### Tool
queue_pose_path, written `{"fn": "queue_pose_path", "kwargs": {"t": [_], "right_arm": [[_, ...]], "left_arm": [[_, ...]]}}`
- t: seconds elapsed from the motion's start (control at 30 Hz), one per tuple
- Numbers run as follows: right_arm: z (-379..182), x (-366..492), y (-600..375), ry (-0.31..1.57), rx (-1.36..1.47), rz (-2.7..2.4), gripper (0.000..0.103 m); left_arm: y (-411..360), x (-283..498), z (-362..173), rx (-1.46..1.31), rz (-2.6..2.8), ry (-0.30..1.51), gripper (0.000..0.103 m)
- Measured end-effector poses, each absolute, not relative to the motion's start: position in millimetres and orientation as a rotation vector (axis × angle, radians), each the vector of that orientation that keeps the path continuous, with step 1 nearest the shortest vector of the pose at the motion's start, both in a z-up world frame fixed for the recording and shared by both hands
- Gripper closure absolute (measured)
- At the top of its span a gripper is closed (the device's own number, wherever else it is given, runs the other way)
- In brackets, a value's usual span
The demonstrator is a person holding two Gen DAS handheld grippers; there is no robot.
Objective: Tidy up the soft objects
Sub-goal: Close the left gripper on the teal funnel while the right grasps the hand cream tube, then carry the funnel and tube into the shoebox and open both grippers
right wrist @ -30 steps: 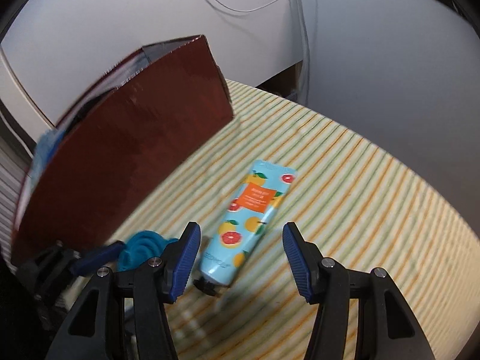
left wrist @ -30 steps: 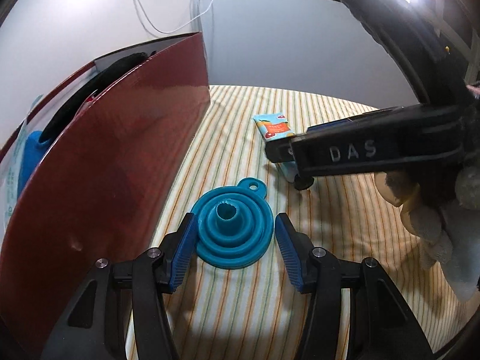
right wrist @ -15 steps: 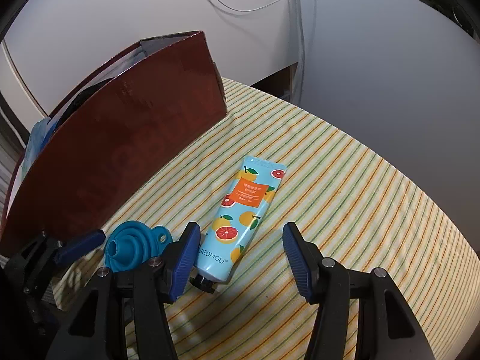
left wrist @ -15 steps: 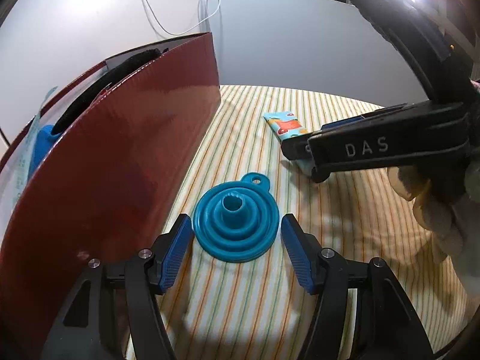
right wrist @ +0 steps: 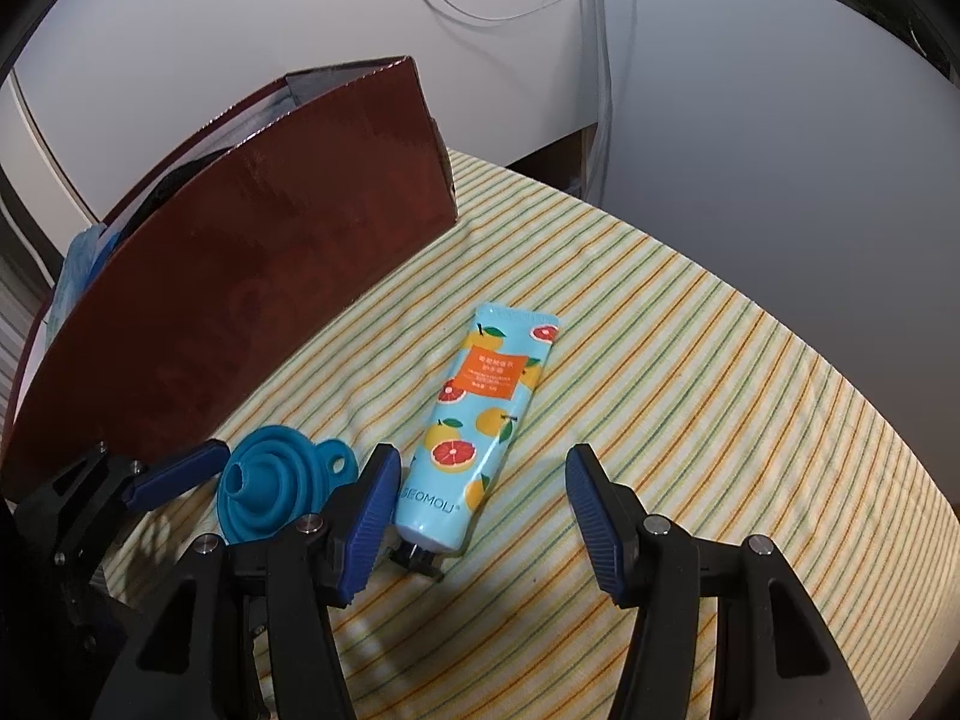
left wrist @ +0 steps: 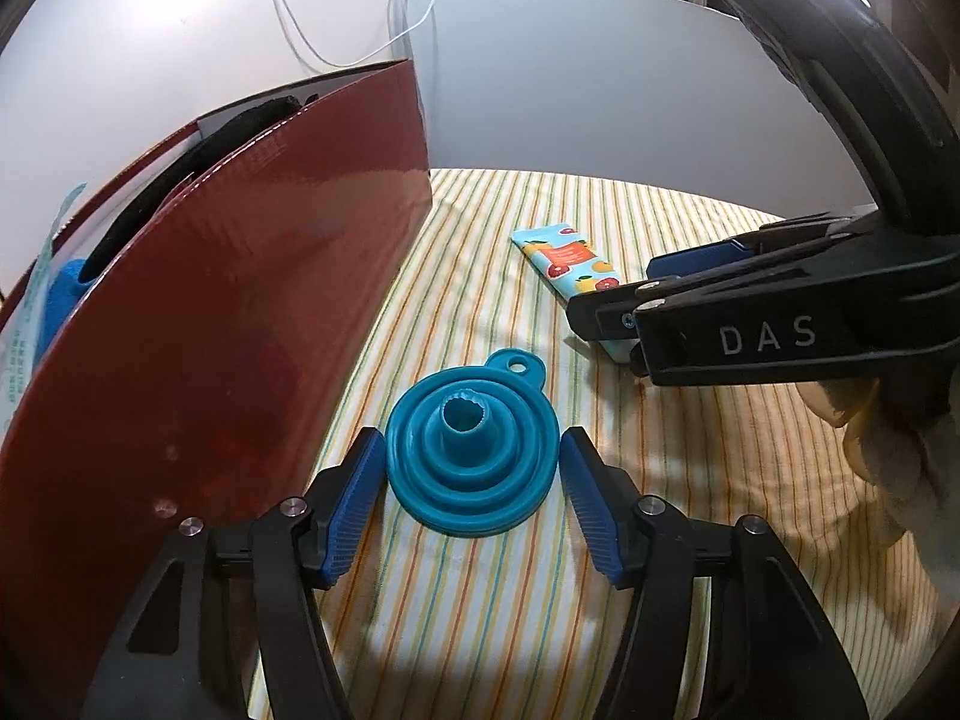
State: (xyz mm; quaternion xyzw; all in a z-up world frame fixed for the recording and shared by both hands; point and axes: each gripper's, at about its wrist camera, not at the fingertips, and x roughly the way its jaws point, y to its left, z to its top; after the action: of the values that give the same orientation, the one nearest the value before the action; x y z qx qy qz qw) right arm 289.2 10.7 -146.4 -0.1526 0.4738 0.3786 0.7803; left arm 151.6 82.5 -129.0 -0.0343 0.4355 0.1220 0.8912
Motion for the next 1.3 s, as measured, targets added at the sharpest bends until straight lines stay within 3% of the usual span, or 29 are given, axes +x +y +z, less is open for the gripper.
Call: {"fn": "queue_pose_path", "kwargs": {"t": [0.17, 0.23, 0.3, 0.97, 1.3], "right_arm": [[-145, 286, 15, 1.035, -0.377, 0.813, 0.051], [-145, 287, 17, 1.048, -0.366, 0.819, 0.071], [-144, 288, 16, 1.073, -0.345, 0.828, 0.078], [-131, 280, -29, 1.051, -0.185, 0.793, 0.079], [-98, 267, -49, 0.987, -0.134, 0.779, 0.079]], "left_arm": [[84, 149, -129, -0.081, 0.243, 0.899, 0.046], [85, 148, -128, -0.09, 0.237, 0.896, 0.047], [87, 147, -128, -0.103, 0.23, 0.892, 0.047], [79, 128, -112, -0.149, 0.132, 0.841, 0.052], [77, 114, -79, -0.165, 0.083, 0.774, 0.052]]}}
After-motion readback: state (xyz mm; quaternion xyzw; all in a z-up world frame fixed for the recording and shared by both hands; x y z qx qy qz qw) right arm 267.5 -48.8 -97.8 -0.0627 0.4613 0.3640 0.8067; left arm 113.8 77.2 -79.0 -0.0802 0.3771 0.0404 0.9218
